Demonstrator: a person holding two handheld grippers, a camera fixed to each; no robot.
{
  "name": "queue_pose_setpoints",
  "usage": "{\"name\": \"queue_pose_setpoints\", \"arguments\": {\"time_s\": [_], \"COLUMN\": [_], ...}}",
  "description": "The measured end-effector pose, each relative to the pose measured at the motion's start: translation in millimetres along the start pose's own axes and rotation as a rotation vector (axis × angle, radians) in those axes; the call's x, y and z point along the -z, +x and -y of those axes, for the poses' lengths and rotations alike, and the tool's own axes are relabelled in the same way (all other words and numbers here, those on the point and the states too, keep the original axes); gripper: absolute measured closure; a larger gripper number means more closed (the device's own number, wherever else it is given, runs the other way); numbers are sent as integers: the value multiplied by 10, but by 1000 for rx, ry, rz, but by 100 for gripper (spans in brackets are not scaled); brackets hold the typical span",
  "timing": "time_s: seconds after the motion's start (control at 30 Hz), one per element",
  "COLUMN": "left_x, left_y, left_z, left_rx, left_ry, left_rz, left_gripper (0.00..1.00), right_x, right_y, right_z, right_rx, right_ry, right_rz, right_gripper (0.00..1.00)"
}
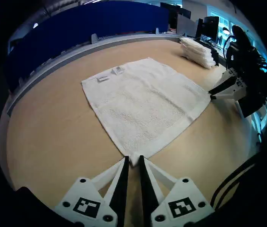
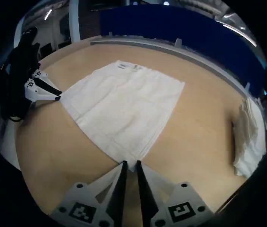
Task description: Fold towel
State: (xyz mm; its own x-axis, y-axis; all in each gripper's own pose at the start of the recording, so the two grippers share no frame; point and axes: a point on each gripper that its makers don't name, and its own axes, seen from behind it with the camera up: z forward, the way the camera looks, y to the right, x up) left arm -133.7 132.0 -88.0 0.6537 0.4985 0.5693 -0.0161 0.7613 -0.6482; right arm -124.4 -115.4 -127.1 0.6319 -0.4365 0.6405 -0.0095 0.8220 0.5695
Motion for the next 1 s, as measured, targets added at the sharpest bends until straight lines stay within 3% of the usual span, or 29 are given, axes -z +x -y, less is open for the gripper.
{"name": "queue_pose_setpoints", "arguments": {"time_s": [0.13,0.43,1.0], "left_x": [0,31,328], "left_y": [6,-3,184], "left_z": [12,-13,-65], "left_rx": [3,11,117], "left_ry": [3,4,-9], "left_rz": [0,1,-16], "left_gripper": [89,91,91], "right_x": [-13,-10,217], "right_y": [7,37,353], "right_z": [1,2,-32], "right_rx": [-11,-25,-14], "right_ry": [1,9,17], "right_rz": [3,3,-38], "right_gripper": [83,84,85]}}
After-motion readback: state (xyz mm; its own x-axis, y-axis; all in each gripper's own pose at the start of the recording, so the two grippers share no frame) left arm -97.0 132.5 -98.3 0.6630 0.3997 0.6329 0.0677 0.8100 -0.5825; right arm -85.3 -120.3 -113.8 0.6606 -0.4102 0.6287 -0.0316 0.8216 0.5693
